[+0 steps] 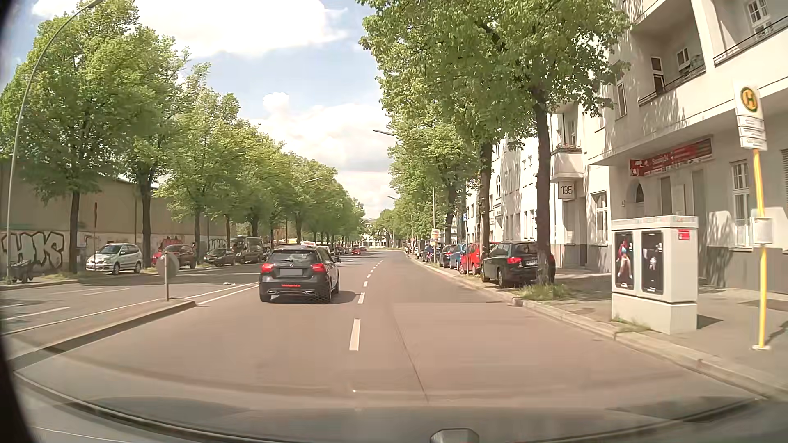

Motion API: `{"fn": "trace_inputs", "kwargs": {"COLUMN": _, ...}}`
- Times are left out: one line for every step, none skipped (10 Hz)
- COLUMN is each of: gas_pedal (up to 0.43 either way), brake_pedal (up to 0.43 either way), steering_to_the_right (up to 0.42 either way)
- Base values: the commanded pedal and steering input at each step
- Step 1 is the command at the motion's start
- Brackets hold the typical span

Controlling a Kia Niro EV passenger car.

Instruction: Follow the waypoints while adhering to traffic rules and regulations

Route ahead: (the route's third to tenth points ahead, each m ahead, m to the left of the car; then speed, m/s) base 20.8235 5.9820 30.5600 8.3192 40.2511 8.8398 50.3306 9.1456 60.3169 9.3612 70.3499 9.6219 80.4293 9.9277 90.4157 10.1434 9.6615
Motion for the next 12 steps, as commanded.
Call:
{"fn": "trace_inputs", "kwargs": {"gas_pedal": 0.197, "brake_pedal": 0.024, "steering_to_the_right": 0.003}}
{"fn": "trace_inputs", "kwargs": {"gas_pedal": 0.197, "brake_pedal": 0.018, "steering_to_the_right": -0.003}}
{"fn": "trace_inputs", "kwargs": {"gas_pedal": 0.197, "brake_pedal": 0.018, "steering_to_the_right": -0.006}}
{"fn": "trace_inputs", "kwargs": {"gas_pedal": 0.197, "brake_pedal": 0.018, "steering_to_the_right": -0.009}}
{"fn": "trace_inputs", "kwargs": {"gas_pedal": 0.197, "brake_pedal": 0.024, "steering_to_the_right": -0.012}}
{"fn": "trace_inputs", "kwargs": {"gas_pedal": 0.197, "brake_pedal": 0.024, "steering_to_the_right": -0.014}}
{"fn": "trace_inputs", "kwargs": {"gas_pedal": 0.197, "brake_pedal": 0.018, "steering_to_the_right": -0.018}}
{"fn": "trace_inputs", "kwargs": {"gas_pedal": 0.209, "brake_pedal": 0.024, "steering_to_the_right": -0.024}}
{"fn": "trace_inputs", "kwargs": {"gas_pedal": 0.209, "brake_pedal": 0.024, "steering_to_the_right": -0.025}}
{"fn": "trace_inputs", "kwargs": {"gas_pedal": 0.209, "brake_pedal": 0.024, "steering_to_the_right": -0.023}}
{"fn": "trace_inputs", "kwargs": {"gas_pedal": 0.209, "brake_pedal": 0.018, "steering_to_the_right": -0.019}}
{"fn": "trace_inputs", "kwargs": {"gas_pedal": 0.209, "brake_pedal": 0.024, "steering_to_the_right": -0.016}}
